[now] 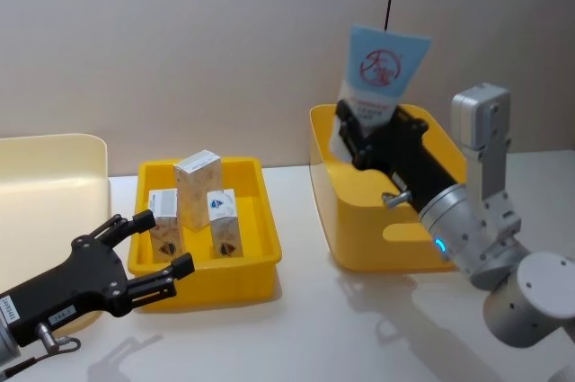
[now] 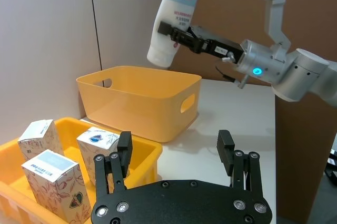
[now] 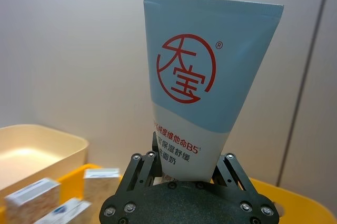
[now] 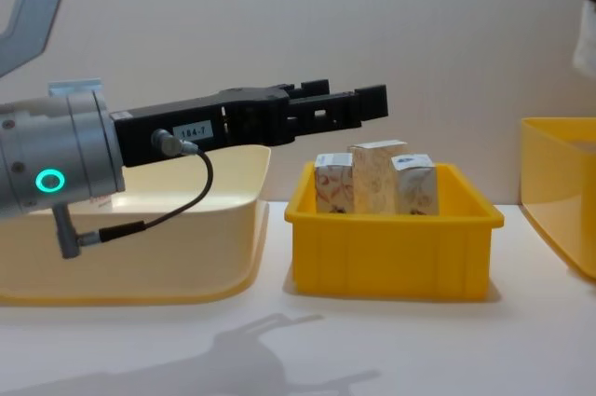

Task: Bimanual collaborative sorting of washing and personal care products

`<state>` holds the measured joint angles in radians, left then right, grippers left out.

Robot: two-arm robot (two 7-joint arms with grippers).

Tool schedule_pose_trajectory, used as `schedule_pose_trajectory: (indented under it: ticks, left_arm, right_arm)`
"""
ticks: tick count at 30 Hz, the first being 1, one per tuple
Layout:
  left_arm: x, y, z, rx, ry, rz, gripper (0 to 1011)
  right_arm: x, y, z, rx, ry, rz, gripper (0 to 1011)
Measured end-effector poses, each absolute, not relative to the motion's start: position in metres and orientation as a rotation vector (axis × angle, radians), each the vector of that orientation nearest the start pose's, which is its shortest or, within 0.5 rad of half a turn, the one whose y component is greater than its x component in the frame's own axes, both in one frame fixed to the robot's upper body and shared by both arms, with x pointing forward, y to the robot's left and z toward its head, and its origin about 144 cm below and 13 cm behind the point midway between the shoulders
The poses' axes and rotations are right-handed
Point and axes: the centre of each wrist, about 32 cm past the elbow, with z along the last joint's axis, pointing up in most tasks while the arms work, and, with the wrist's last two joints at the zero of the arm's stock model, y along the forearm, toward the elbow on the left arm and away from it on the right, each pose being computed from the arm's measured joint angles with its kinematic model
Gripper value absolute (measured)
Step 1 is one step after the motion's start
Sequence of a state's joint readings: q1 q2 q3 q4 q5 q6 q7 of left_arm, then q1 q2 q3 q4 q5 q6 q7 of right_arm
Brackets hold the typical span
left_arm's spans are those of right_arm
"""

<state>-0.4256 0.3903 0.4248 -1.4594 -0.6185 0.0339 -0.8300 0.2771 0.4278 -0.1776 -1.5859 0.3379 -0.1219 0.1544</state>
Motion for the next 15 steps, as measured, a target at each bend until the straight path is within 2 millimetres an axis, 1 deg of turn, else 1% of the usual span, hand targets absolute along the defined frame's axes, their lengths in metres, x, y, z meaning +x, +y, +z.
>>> schedule_pose_trajectory:
  ticks: [8, 15]
  left_arm:
    - [0.550, 0.230, 1.235, -0.145, -0.035, 0.384, 1003]
    - [0.550, 0.230, 1.235, -0.145, -0.035, 0.384, 1003]
  right_arm:
    - [0.532, -0.301, 1.254, 0.153, -0.377, -1.333, 391]
    - [0.537, -0.301, 1.253, 0.101, -0.351, -1.423, 391]
